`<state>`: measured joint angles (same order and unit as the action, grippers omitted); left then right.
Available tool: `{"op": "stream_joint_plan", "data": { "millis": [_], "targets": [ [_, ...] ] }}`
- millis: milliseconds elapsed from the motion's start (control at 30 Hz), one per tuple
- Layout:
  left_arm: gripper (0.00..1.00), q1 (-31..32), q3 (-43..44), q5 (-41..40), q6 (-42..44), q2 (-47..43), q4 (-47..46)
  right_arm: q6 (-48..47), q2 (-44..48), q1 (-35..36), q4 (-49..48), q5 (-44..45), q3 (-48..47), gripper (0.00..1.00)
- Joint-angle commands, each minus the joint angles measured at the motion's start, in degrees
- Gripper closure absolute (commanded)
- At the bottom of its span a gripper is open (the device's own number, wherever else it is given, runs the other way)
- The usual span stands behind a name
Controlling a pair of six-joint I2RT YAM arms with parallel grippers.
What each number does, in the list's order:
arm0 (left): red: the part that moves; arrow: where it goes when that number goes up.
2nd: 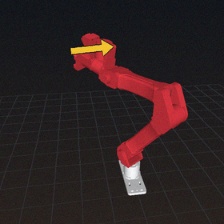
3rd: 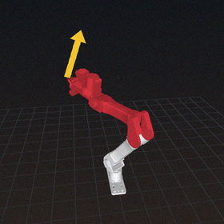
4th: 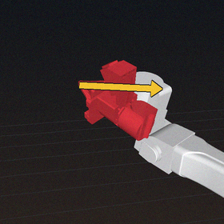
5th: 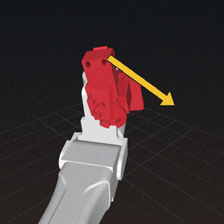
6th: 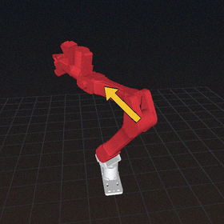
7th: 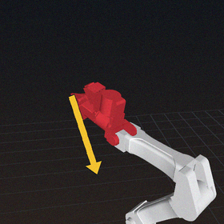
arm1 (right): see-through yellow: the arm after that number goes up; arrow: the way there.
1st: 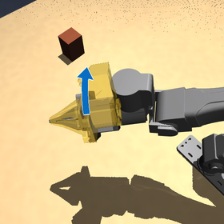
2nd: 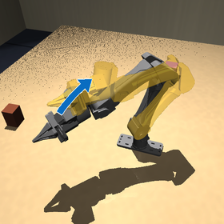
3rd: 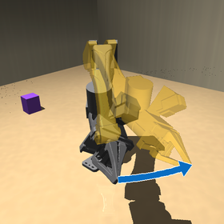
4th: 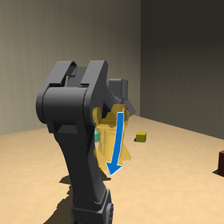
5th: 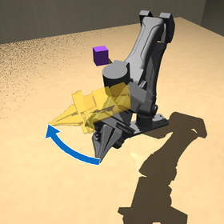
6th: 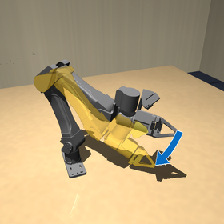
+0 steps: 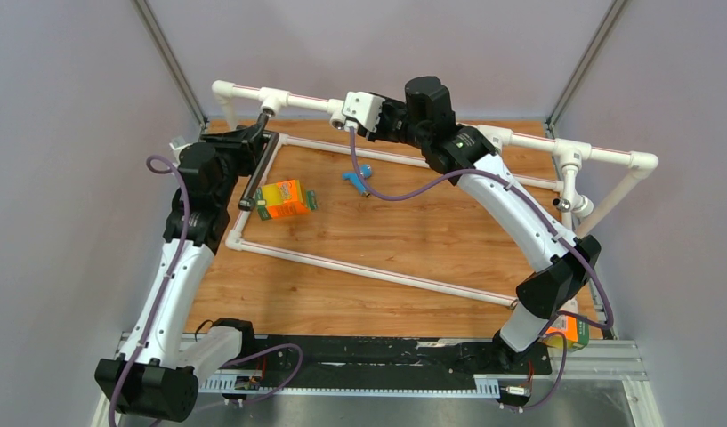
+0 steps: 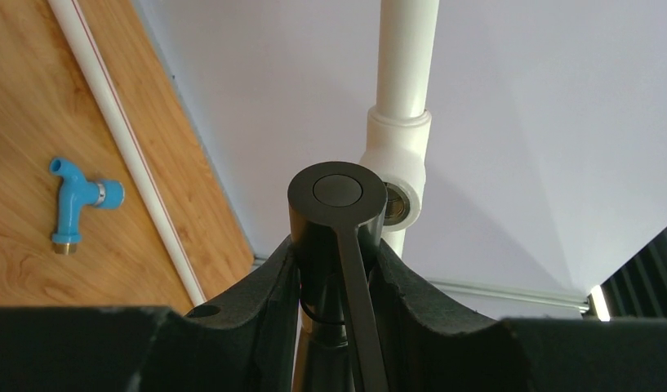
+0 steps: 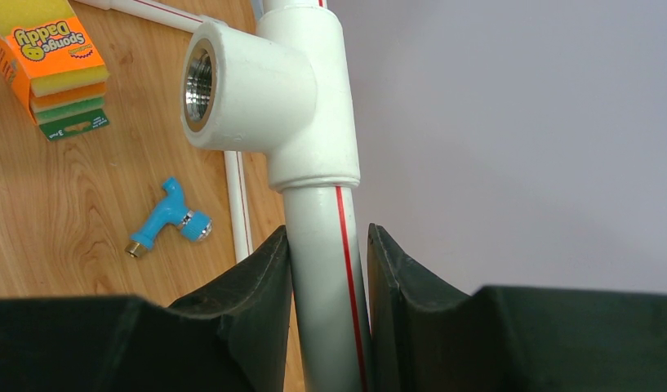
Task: Install the water faucets
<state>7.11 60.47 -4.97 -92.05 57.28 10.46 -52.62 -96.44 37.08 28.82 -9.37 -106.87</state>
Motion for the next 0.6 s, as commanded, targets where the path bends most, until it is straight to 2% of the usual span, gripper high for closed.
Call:
{"op": "stream_joint_plan", "data": {
  "millis": [0,567],
  "targets": [
    [1.0,0.36,3.25,2.16,0.91,0.73,-5.97,7.88,-0.5,0.1,3.79,-3.2,1.75,1.0],
    [1.0,1.85,6.07,0.84,3.28,0.56,-6.42,7.97,-0.41,0.1,3.61,-3.12,1.84,1.0]
  ]
}}
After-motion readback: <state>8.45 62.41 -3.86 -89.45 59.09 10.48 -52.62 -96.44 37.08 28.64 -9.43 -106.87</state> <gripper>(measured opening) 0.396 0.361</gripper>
